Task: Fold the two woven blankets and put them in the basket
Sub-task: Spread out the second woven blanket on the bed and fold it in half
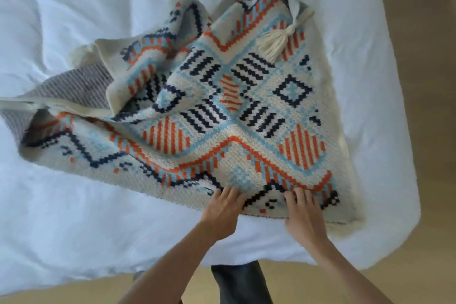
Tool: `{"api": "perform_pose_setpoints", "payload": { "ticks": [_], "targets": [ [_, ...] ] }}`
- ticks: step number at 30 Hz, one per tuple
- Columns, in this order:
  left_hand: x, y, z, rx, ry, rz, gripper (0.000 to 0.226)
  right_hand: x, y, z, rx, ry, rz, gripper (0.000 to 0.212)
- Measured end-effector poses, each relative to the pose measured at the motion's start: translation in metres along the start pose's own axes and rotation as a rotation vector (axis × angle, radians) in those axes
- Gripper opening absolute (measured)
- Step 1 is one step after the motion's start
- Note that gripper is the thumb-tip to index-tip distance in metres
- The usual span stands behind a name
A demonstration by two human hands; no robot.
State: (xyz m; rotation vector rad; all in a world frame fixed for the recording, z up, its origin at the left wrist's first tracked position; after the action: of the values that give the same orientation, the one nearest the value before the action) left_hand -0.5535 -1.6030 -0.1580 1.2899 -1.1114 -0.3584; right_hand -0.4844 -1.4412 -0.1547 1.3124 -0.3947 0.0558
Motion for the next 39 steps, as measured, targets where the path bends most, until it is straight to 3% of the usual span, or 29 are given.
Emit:
{"api": "perform_pose_setpoints", "payload": {
  "ticks": [4, 9, 17, 23, 28, 32, 36, 39],
  "targets": [
    [0.039, -0.003, 0.079, -0.069, 0.098, -0.056, 0.051, -0.022, -0.005, 0.081, -0.059, 0.101, -0.02, 0.041],
    [0.089, -0.009, 0.188, -0.21, 0.298, -0.115, 0.046, -0.038, -0.019, 0.187, -0.102, 0.252, -0.058, 0.032],
    [0.164, -0.029, 0.361, -0.301, 0.473, -0.107, 0.046, -0.087, -0.041, 0.337, -0.155, 0.215, -0.079, 0.03],
    [0.194, -0.036, 0.464, -0.384, 0.515, -0.158, 0.034, -0.12, -0.05, 0.403, -0.149, 0.139, -0.124, 0.033],
    [0.218, -0.052, 0.483, -0.332, 0.521, -0.18, 0.033, -0.116, -0.056, 0.411, -0.14, 0.132, -0.135, 0.019],
    [0.267, -0.085, 0.442, -0.155, 0.562, -0.117, 0.031, -0.067, -0.071, 0.41, -0.187, 0.176, -0.08, 0.008],
    [0.308, -0.124, 0.393, -0.028, 0.558, 0.082, 0.037, -0.027, -0.087, 0.411, -0.118, 0.177, 0.023, 0.011],
    [0.31, -0.116, 0.398, -0.161, 0.52, 0.027, 0.042, -0.034, -0.084, 0.429, -0.102, 0.205, 0.024, 0.034]
  ]
}}
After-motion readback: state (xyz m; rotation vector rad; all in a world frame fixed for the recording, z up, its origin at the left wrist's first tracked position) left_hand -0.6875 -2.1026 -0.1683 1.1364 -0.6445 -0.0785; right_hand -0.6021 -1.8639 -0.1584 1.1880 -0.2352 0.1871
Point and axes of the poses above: each hand's wrist, its own x-axis away from the middle knuckle, its own y-axis out of the back of the hand, z = x × y, the point moved 7 cm from there along -x, towards the middle knuckle, and after that the axes turned 11 degrees about -x, right-handed, at the moved point
